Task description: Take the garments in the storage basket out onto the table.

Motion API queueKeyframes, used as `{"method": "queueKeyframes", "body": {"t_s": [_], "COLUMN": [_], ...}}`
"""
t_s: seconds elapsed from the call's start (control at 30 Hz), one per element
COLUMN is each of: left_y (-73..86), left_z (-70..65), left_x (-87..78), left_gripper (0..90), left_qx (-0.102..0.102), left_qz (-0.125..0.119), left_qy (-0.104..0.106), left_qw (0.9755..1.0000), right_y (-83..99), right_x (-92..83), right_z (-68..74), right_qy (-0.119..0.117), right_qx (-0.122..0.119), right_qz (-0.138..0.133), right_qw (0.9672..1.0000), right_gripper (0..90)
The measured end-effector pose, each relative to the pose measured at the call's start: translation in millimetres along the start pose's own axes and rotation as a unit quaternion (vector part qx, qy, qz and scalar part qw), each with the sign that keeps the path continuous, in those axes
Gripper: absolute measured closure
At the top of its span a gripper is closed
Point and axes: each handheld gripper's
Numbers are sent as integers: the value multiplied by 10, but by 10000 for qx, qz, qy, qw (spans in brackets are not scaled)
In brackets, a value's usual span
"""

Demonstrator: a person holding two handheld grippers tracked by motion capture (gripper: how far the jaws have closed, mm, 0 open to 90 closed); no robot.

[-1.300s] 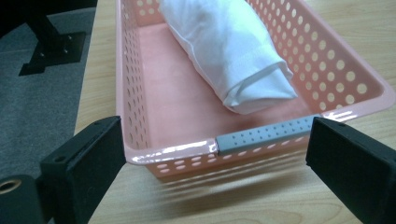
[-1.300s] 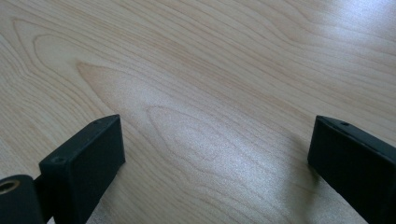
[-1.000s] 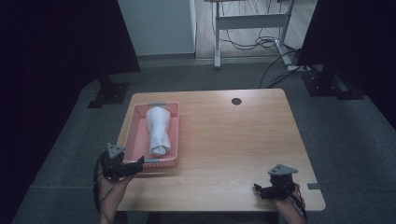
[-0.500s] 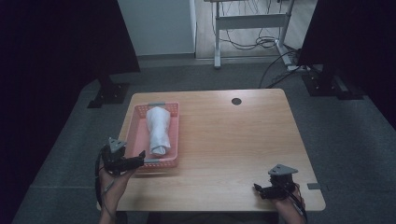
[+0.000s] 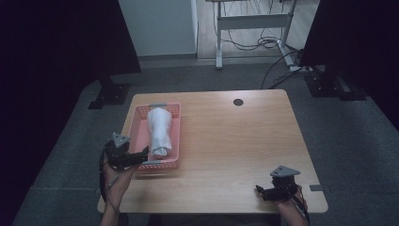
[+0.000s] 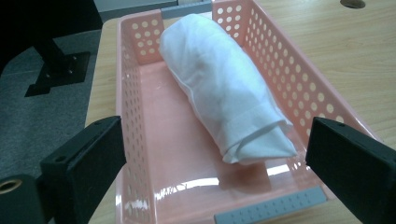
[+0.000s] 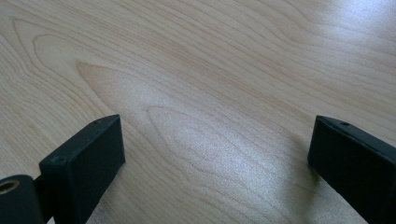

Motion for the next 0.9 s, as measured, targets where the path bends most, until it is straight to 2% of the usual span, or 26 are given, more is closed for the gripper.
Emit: {"method": "queueKeyframes", "body": {"t_s": [0.9], "left_y": [-195], "left_z": [-89], "left_x": [238], "left_gripper": [47], "left_qx": [42], "left_qz": [-51], "left_qy": [62], "left_qw": [10000], "right_y": [0], "right_x": [0], "right_z": [1], "right_qy": [1], "right_qx": [3], "right_qz": [0], "right_qw": [10000], "right_gripper": [36]}}
Point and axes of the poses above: each handheld gripper's, and its own axes: x roughly forward along the jaws, y roughly out of its underside, z roughly to its left, and after that the axes turned 3 degrees about y, right-handed
